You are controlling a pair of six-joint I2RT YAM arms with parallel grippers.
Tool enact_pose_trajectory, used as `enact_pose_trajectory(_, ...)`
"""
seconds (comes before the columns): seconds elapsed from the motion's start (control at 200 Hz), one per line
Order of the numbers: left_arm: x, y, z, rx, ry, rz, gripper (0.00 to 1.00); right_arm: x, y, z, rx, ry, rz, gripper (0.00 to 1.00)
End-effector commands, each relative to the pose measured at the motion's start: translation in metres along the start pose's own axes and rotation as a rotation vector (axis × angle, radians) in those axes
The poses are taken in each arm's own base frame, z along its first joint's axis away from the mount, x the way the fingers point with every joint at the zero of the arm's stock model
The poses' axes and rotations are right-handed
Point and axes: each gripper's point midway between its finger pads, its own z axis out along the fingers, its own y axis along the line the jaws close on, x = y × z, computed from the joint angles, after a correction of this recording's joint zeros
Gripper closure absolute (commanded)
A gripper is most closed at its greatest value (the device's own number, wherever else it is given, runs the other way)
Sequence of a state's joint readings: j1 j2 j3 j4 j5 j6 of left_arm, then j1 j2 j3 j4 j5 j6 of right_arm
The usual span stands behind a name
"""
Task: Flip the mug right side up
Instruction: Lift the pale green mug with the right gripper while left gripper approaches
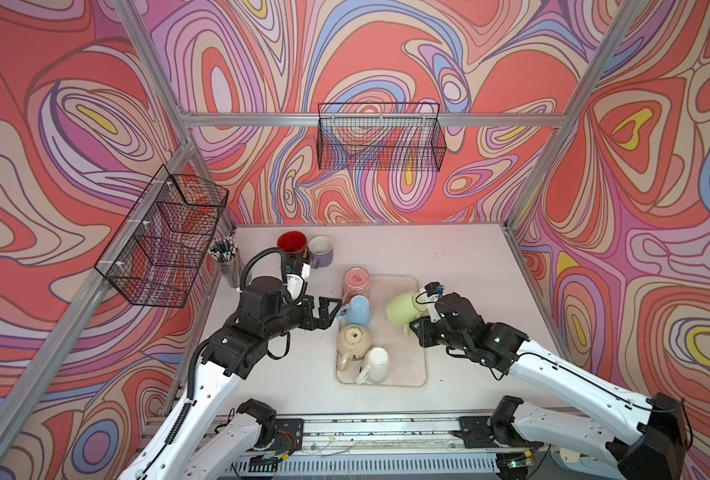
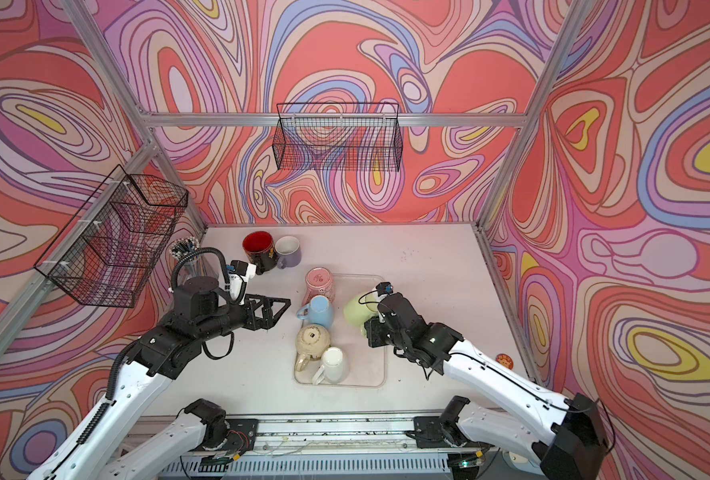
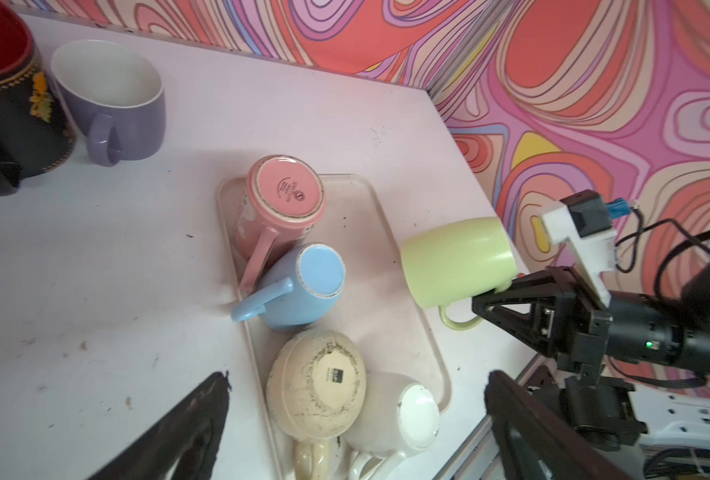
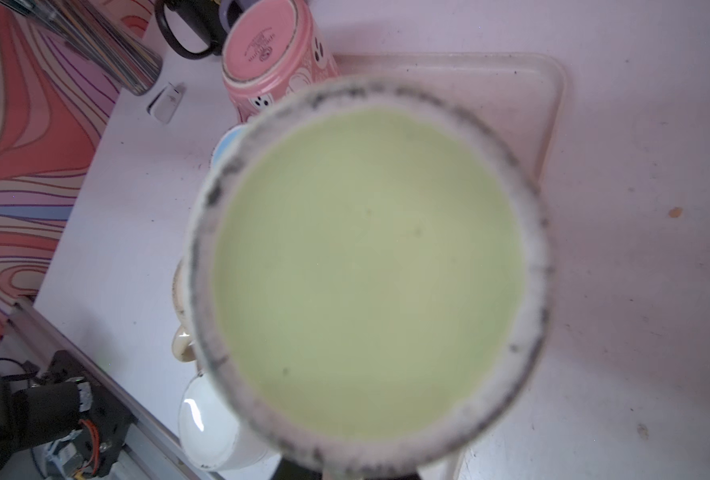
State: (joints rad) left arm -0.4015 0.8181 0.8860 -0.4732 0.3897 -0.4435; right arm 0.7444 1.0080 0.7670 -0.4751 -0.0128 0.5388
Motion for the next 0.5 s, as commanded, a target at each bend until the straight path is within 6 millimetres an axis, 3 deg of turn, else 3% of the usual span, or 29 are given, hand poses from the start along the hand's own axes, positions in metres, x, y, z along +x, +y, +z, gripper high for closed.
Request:
enact_pose_trajectory(0.0, -0.004, -0.024, 0.006, 0.158, -0.032, -0.064, 0.05, -0.039, 0.037, -0.02, -0.222, -0.142, -0.026, 1.0)
enact_pose_trajectory(0.24, -0.004, -0.032, 0.027, 0.319, -0.08, -0.165, 0.12, -0.075, 0.047, -0.035, -0.413, -0.264, 0.006, 1.0)
enact_pose_trajectory(0.496, -0.005, -0.042, 0.044, 0.441, -0.095, -0.209, 0.14, -0.11, 0.072, -0.048, -0.666, -0.331, -0.001, 1.0)
